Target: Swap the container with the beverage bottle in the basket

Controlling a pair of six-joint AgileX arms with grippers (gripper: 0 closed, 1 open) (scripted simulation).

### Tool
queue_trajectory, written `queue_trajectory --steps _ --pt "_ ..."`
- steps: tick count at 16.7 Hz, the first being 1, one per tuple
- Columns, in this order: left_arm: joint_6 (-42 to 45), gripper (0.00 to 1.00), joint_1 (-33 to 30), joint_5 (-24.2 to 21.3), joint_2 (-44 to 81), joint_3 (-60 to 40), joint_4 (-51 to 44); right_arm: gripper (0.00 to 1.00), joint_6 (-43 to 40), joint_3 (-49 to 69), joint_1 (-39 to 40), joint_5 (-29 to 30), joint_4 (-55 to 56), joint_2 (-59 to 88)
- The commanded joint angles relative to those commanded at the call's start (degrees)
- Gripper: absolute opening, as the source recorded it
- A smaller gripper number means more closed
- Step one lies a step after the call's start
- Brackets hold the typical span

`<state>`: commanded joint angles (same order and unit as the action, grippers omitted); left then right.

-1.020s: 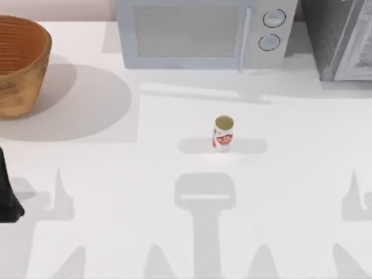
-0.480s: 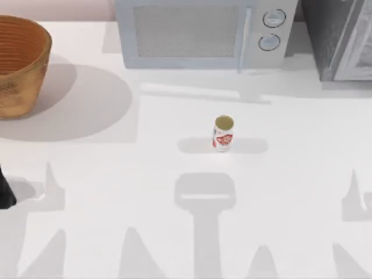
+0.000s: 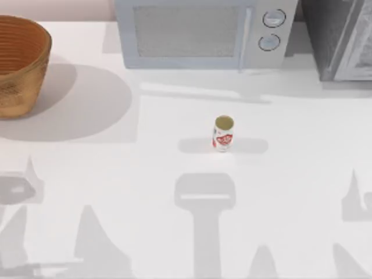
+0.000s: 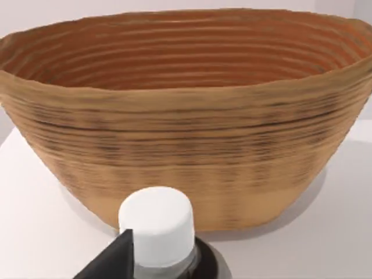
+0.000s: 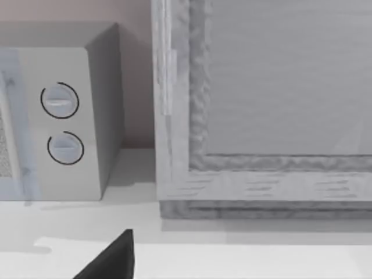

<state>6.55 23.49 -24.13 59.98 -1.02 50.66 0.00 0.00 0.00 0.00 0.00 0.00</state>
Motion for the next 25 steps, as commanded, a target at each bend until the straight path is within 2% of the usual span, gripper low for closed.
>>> queue_trajectory --steps 6,11,18,25 --pt "2.64 1.0 9.79 -10.36 26.6 -0.48 21.46 1.0 0.0 0.0 0.0 0.0 0.0 0.0" --pt "3.62 1.0 13.94 -14.34 37.5 -0.51 29.96 1.0 0.0 0.0 0.0 0.0 0.0 0.0" --pt "3.39 1.0 13.18 -13.66 38.68 -1.19 30.44 1.0 0.0 0.0 0.0 0.0 0.0 0.0" --pt "0.76 1.0 4.43 -5.32 49.28 -10.69 33.2 1.0 0.0 0.0 0.0 0.0 0.0 0.0"
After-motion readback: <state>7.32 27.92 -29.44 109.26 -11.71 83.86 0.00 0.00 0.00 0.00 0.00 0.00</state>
